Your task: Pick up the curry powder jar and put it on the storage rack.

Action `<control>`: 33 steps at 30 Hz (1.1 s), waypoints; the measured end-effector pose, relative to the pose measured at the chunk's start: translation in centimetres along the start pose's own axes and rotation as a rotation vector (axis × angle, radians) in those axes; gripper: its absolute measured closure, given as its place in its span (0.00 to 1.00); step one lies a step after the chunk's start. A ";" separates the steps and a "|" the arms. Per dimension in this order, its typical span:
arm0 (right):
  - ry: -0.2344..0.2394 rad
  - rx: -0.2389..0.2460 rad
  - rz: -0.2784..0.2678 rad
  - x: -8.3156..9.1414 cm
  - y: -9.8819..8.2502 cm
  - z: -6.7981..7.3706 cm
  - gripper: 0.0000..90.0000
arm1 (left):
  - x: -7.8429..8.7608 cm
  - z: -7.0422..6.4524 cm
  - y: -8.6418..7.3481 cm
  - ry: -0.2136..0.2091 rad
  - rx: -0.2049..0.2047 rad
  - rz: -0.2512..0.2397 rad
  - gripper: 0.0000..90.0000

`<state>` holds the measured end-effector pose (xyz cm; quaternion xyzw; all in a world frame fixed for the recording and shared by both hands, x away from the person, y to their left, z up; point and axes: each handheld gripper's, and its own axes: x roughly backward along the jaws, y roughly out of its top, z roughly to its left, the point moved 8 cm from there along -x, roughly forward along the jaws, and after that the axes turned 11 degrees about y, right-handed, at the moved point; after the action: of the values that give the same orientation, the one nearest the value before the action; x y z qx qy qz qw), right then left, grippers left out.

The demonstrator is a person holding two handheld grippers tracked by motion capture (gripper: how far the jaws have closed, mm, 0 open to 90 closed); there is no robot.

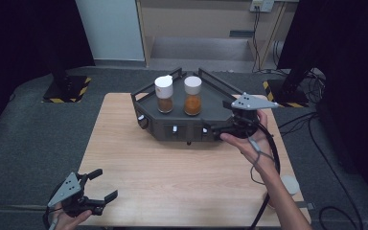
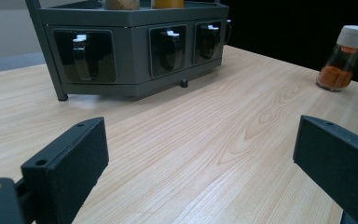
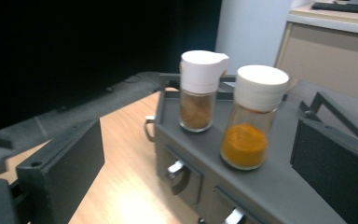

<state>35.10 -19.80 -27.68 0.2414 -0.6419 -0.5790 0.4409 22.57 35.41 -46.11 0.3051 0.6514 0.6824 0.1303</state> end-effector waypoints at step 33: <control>0.017 0.028 -0.109 9.7 -6.7 3.1 0.07 | -0.1 -0.1 0.0 0.006 0.001 0.001 0.02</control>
<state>26.39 -27.53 -31.13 0.2870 -0.6323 -0.5908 0.4108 22.58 35.33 -46.12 0.3034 0.6518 0.6832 0.1278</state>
